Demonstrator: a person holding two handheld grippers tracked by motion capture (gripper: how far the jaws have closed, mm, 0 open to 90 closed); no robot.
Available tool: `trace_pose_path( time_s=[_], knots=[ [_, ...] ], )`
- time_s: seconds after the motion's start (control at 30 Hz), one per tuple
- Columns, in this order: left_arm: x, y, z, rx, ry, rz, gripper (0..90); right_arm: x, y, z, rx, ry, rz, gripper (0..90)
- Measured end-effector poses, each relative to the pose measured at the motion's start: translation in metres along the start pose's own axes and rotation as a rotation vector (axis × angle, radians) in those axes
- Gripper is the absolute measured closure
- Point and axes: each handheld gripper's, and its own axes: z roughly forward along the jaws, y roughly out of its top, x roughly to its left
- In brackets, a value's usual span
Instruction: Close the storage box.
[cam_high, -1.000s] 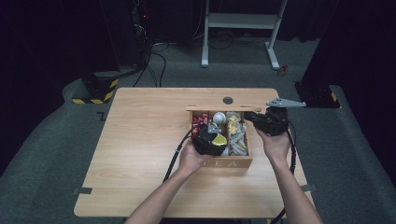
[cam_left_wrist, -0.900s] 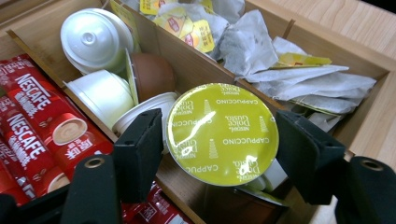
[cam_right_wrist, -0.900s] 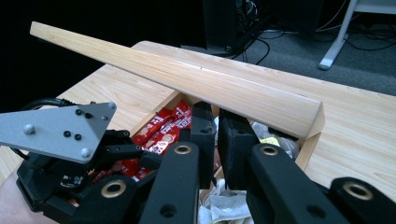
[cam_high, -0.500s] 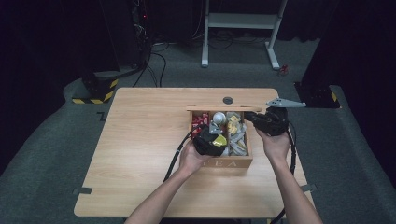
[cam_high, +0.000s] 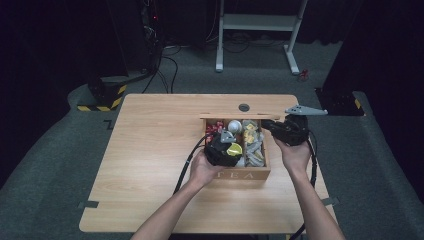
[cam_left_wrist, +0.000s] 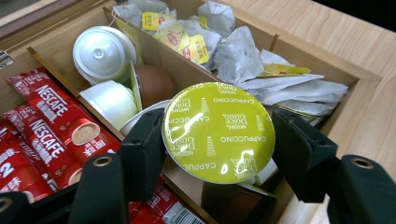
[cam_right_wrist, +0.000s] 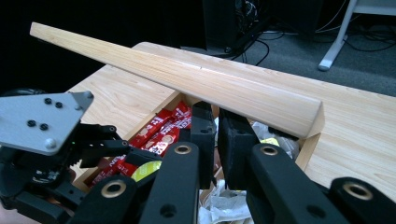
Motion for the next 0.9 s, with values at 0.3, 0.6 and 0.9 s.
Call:
trace_pose_path(
  time_s=[0.3,0.6,0.9],
  knots=[
    [0.006,0.000,-0.016,-0.039,-0.025,-0.053,38.0,0.000,-0.001,0.002,0.001,0.005,0.004,84.8],
    [0.012,-0.004,-0.030,-0.051,-0.013,-0.065,38.1,0.000,-0.001,0.003,0.000,0.004,0.006,84.7],
    [0.018,-0.009,-0.046,-0.059,0.012,-0.065,38.1,0.001,-0.002,0.003,0.004,0.005,0.004,84.8]
  ],
)
